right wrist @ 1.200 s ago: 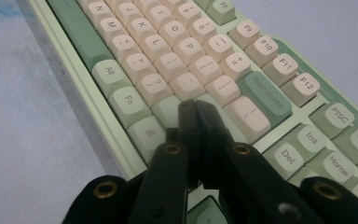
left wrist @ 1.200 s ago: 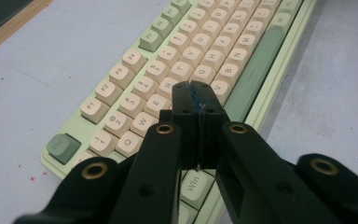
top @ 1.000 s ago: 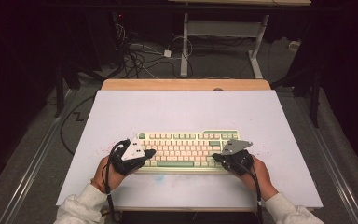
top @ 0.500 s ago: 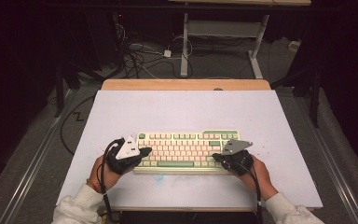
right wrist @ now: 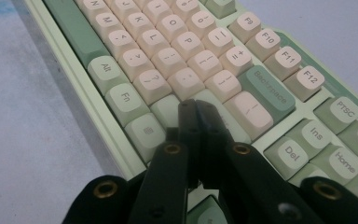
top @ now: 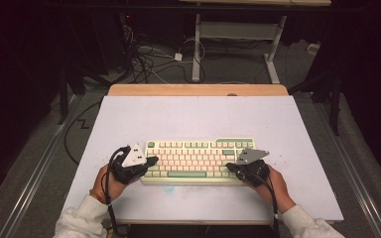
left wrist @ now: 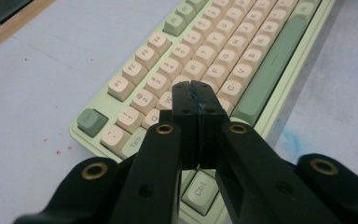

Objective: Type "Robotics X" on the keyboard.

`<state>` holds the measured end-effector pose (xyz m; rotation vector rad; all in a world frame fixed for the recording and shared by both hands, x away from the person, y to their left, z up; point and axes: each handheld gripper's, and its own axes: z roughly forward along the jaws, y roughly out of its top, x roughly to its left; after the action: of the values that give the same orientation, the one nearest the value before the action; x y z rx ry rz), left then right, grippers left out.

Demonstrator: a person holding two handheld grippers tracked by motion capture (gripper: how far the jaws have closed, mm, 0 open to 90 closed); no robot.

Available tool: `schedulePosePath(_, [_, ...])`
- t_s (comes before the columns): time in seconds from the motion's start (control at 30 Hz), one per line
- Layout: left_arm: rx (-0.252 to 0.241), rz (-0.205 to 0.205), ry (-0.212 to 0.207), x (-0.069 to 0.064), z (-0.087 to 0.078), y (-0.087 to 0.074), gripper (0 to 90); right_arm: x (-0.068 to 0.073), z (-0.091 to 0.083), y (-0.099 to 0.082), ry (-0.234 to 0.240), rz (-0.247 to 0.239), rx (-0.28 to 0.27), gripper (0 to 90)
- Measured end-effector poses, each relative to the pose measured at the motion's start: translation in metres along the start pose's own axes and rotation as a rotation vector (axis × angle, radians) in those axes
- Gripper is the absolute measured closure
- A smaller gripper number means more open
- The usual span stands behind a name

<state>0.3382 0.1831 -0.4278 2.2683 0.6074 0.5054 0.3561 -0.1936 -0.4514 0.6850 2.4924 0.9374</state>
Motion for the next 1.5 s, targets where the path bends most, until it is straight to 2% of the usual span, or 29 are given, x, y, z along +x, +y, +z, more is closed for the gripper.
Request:
schedulePosePath(0.27, [0.023,-0.006,-0.021,0.001,0.007,-0.002,87.0,0.0,0.0,0.0,0.002,0.0,-0.001,90.0])
schedulePosePath(0.47, [0.045,0.01,-0.045,-0.002,0.019,0.004,87.1,0.0,0.0,0.0,0.0,0.001,0.001,90.0])
schedulePosePath(0.53, [0.042,-0.001,-0.053,-0.002,0.022,0.005,87.1,0.0,0.0,-0.001,0.003,-0.001,-0.005,90.0])
schedulePosePath(0.7, [0.054,0.007,-0.066,-0.003,0.032,0.009,87.1,0.0,0.0,-0.001,0.001,-0.001,-0.007,90.0])
schedulePosePath(1.03, [0.068,0.011,-0.099,-0.004,0.042,0.016,87.0,0.0,0.0,-0.001,0.002,0.001,-0.01,90.0])
schedulePosePath(1.5, [0.104,0.027,-0.109,-0.008,0.05,0.016,87.1,0.001,0.0,-0.001,0.0,0.005,-0.01,90.0])
